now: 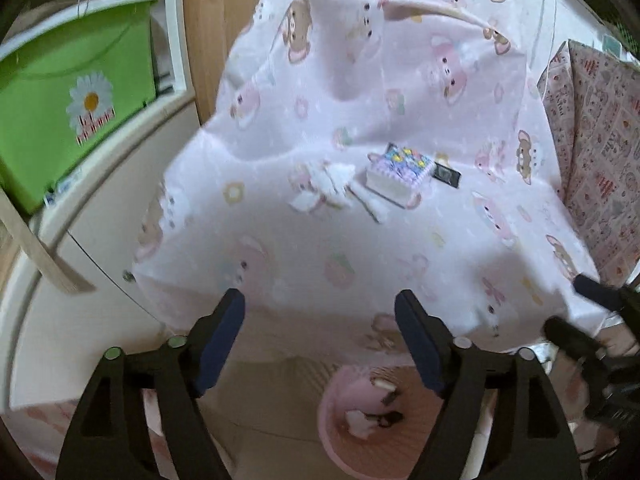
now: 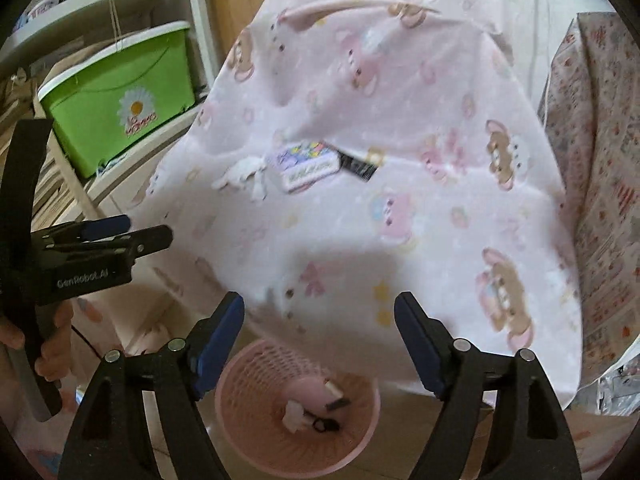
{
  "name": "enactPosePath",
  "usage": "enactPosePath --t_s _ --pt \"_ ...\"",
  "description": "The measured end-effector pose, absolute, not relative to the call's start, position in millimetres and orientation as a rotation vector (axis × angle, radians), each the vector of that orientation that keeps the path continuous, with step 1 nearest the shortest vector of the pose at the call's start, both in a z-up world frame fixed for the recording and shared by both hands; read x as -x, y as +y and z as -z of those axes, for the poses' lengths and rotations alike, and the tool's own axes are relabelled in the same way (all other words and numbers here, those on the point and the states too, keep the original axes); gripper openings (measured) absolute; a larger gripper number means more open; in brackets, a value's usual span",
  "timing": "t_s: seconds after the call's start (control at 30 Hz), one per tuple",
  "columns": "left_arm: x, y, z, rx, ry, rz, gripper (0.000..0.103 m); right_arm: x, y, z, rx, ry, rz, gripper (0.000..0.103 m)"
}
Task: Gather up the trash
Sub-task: 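Move the left gripper to the white tissue and close on it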
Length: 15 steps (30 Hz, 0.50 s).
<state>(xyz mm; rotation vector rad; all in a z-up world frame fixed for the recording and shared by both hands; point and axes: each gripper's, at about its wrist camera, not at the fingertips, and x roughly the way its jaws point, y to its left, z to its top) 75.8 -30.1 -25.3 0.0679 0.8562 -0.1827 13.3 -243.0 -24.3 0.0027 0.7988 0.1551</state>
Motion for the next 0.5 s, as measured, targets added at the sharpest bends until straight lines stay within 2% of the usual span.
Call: enactPosePath --t_s 0.5 --pt "-142 -9 -45 -0.055 0.734 0.137 0.09 -69 -285 -54 0.029 0.614 -0.08 0.085"
